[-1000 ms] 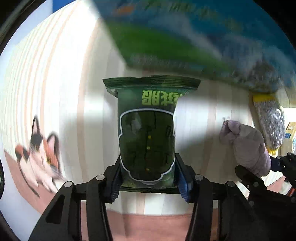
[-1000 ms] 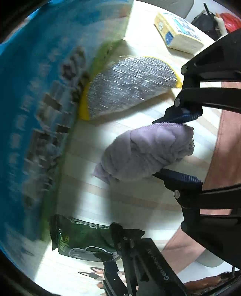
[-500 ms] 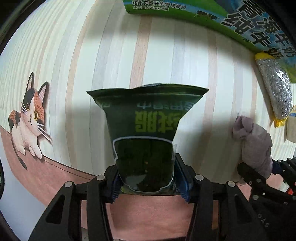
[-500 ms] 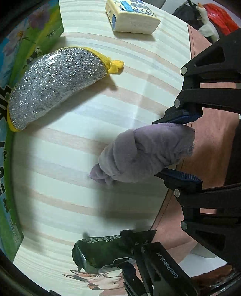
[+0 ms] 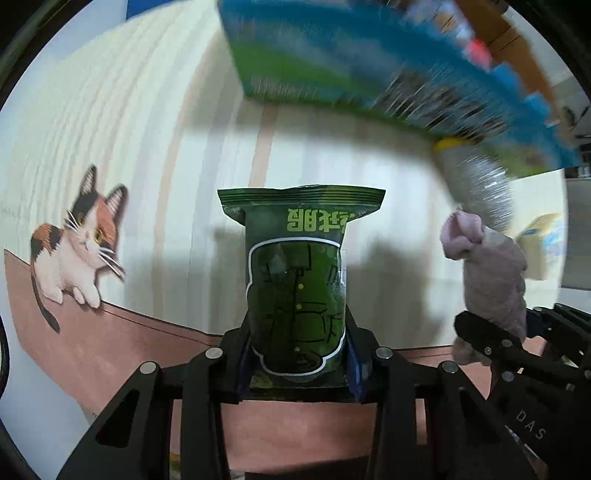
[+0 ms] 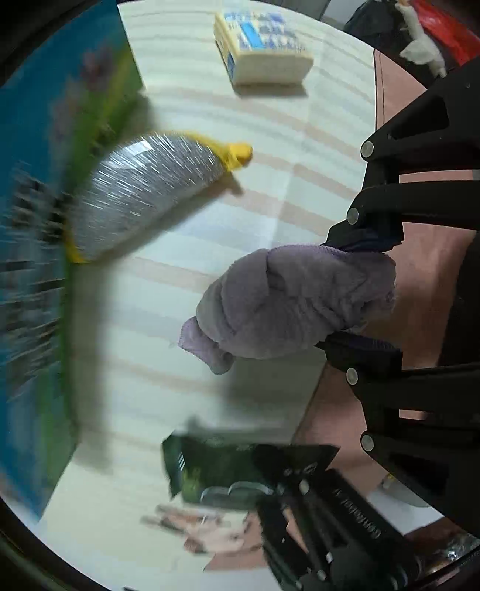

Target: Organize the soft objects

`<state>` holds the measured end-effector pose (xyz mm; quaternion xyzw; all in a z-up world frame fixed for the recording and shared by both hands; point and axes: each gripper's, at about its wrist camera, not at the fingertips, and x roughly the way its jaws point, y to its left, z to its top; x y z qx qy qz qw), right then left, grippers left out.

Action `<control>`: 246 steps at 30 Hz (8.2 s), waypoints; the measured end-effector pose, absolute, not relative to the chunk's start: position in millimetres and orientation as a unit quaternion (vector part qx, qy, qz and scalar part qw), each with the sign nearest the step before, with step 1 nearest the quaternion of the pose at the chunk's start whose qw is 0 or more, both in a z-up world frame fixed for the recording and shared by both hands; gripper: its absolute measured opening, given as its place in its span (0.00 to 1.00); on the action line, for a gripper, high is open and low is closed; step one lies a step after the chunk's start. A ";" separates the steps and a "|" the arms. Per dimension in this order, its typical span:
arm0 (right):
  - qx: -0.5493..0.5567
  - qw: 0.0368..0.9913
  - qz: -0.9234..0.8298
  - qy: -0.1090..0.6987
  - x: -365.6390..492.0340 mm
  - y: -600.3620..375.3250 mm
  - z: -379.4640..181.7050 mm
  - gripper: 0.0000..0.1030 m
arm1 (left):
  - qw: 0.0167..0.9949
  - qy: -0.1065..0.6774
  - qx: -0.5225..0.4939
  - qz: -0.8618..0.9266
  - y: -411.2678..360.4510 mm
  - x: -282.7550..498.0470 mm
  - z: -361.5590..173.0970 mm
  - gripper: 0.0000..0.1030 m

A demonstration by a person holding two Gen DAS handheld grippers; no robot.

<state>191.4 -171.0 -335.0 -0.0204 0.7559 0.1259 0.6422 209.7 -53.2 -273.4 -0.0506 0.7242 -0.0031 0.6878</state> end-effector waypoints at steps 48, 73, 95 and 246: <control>0.112 0.645 0.046 0.755 428.5 -176.4 -331.7 0.74 | 0.665 0.747 0.025 -0.010 -49.1 529.5 -272.8 0.69; 0.078 0.728 0.091 0.675 334.7 -253.2 -215.0 1.00 | 0.758 0.642 -0.093 -0.072 -64.6 358.9 -160.5 0.95; 0.157 0.658 -0.023 0.736 254.4 -393.8 -341.6 1.00 | 0.651 0.750 -0.115 -0.029 -188.4 301.3 -350.1 0.74; 0.017 0.753 -0.001 0.658 350.8 -247.2 -223.1 1.00 | 0.757 0.653 0.006 -0.028 -51.7 366.1 -205.2 0.95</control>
